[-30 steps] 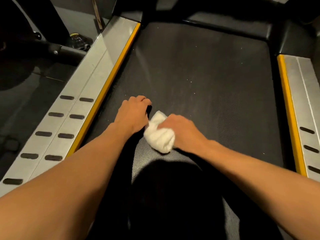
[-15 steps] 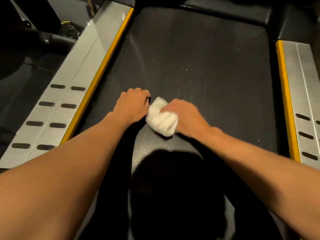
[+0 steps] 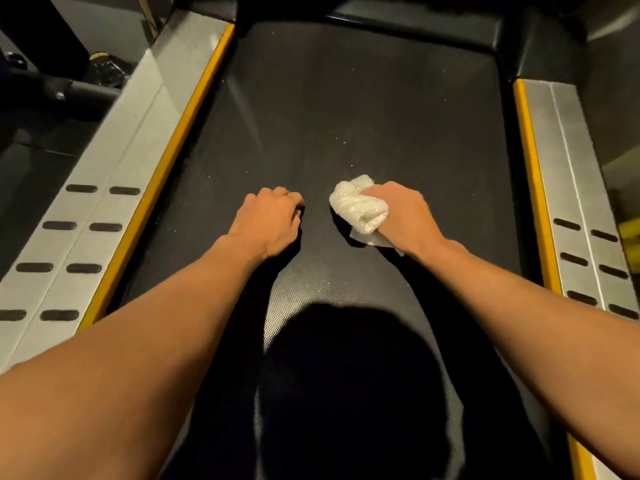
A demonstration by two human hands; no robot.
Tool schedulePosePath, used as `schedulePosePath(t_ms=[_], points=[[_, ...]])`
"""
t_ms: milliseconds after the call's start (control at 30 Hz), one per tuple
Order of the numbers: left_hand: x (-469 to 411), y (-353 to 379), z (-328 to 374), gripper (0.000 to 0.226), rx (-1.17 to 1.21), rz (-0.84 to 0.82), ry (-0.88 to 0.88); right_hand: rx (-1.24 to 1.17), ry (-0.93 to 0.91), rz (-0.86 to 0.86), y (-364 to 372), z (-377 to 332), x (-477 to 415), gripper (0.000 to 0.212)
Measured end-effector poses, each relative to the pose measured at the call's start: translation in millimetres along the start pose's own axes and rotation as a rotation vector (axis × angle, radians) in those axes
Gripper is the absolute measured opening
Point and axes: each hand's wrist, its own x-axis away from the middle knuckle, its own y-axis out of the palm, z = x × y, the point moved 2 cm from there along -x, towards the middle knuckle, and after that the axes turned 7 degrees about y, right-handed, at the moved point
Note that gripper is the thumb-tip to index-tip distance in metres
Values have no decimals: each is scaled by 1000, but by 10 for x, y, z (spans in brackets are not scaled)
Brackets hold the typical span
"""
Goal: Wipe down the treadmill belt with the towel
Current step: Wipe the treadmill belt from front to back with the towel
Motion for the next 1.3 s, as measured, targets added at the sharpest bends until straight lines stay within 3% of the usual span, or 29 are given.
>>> schedulePosePath(t_ms=[100,200,367,500,667,767,867,933,1100,1300], points=[[-51,2,83,34,-15,-6,22,-58,-60,-117,106,-46,402,20],[-103,15,194,34,-20,-11,44,-110,-202,-274,93,-187,861,5],[-134,64,389,32,-18,-30,98,8,78,2,-339,522,375,14],[-219,61,593,34,-37,-34,137,18,138,-48,-219,779,564,14],[-260,68,833,35,-58,-66,184,-75,-72,-227,-2,364,1213,19],[-231,114,941,35,-66,-102,216,-41,38,-82,-94,703,975,10],[-217,144,1048,35,-75,-124,243,-7,184,26,-187,1193,658,17],[-219,141,1101,37,-79,-140,238,-9,152,5,-140,1117,750,5],[-204,157,1171,39,-118,-172,201,-76,-51,-95,32,659,1380,4],[-194,183,1181,38,-135,-154,213,8,248,7,-287,1385,628,24]])
